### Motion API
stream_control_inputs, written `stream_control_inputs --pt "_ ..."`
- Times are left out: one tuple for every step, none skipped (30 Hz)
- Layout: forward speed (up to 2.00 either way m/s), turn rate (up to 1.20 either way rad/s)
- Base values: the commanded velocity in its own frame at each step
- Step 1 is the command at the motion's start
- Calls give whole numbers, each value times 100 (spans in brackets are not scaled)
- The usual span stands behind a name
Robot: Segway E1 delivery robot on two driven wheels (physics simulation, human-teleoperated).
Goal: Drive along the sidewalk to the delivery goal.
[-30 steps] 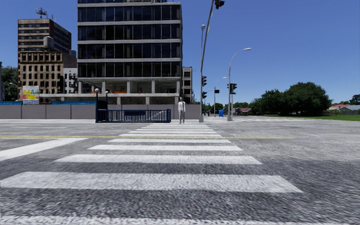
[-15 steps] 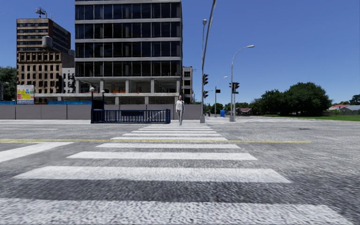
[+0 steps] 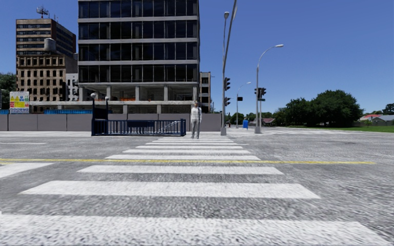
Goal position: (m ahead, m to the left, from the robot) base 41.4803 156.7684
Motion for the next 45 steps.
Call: stream_control_inputs --pt "194 -24" --pt "194 -30" --pt "194 -32" --pt "194 -32" --pt "194 -33" --pt "194 -33" --pt "194 -33" --pt "194 -33" --pt "194 -34" --pt "194 -34" --pt "194 -34" --pt "194 -34" --pt "194 -34" --pt "194 -34" --pt "194 -34" --pt "194 -34" --pt "194 -34" --pt "194 -34" --pt "194 -34" --pt "194 -34" --pt "194 -34" --pt "194 -34" --pt "194 -34" --pt "194 -34" --pt "194 -34" --pt "194 -34" --pt "194 -34" --pt "194 -34" --pt "194 -34" --pt "194 -34" --pt "194 -34" --pt "194 -34" --pt "194 -34" --pt "194 -34" --pt "194 -34" --pt "194 -26" --pt "194 -1" --pt "194 -1" --pt "194 0" --pt "194 0" --pt "194 0" --pt "194 0" --pt "194 0" --pt "194 0" --pt "194 0"
